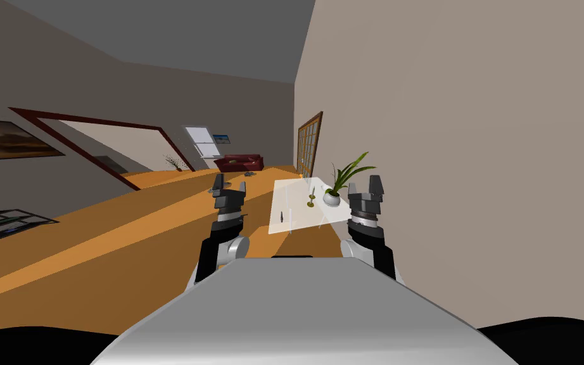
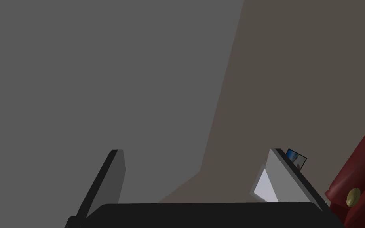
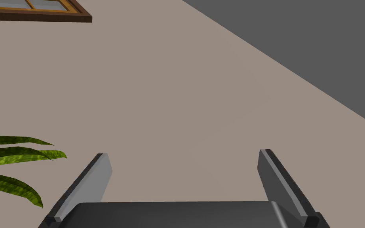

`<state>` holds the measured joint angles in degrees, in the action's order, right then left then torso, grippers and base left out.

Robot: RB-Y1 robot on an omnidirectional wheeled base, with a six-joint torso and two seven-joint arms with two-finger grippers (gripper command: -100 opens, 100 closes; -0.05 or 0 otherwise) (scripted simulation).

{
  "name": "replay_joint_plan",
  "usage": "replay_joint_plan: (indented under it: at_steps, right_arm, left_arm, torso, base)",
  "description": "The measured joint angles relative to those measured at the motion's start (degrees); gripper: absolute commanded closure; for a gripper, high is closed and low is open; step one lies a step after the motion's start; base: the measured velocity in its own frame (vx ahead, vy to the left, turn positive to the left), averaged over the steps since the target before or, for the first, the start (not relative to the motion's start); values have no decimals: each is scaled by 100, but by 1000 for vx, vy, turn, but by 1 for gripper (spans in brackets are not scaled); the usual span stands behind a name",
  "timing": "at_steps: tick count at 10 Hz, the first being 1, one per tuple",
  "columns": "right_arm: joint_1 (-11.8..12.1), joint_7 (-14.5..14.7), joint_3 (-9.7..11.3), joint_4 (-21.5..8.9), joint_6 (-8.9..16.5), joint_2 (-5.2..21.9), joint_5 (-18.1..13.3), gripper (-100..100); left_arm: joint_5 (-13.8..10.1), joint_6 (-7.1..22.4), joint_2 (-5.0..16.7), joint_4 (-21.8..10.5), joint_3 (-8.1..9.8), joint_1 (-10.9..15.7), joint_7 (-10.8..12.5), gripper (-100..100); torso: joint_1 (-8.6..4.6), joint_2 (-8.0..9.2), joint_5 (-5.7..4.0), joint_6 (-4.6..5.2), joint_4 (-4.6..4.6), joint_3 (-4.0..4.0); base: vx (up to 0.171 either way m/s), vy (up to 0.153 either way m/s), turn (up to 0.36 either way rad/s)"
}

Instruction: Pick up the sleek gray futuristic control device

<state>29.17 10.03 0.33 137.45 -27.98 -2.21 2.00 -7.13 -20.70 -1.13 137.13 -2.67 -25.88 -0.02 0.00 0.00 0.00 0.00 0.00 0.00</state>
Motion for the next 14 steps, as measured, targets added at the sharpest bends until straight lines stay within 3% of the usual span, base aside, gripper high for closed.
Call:
replay_joint_plan:
  at_steps: [6,7,9,11,14]
  right_arm:
    - [-1,0,0,0,0,0,0,0]
    - [-1,0,0,0,0,0,0,0]
    - [-1,0,0,0,0,0,0,0]
    - [-1,0,0,0,0,0,0,0]
    - [0,0,0,0,0,0,0,0]
  left_arm:
    - [-185,-63,936,-249,-435,174,47,-100]
    - [-254,-48,1138,-360,-486,289,89,-100]
    - [-299,-40,1465,-549,-794,392,96,-100]
    - [-361,-55,1772,-753,-902,508,147,-100]
    - [-447,-87,2303,-1127,-1199,628,259,-100]
  torso:
    - [2,23,0,1,5,13]
    - [2,27,0,1,6,15]
    - [-2,27,-1,2,6,16]
    - [3,17,1,1,4,10]
    - [-1,19,0,-1,5,11]
  base:
    - [-52,-1,-43]
    - [-72,-4,-78]
    - [-59,-5,-80]
    - [-49,-1,-106]
    - [-47,-13,-95]
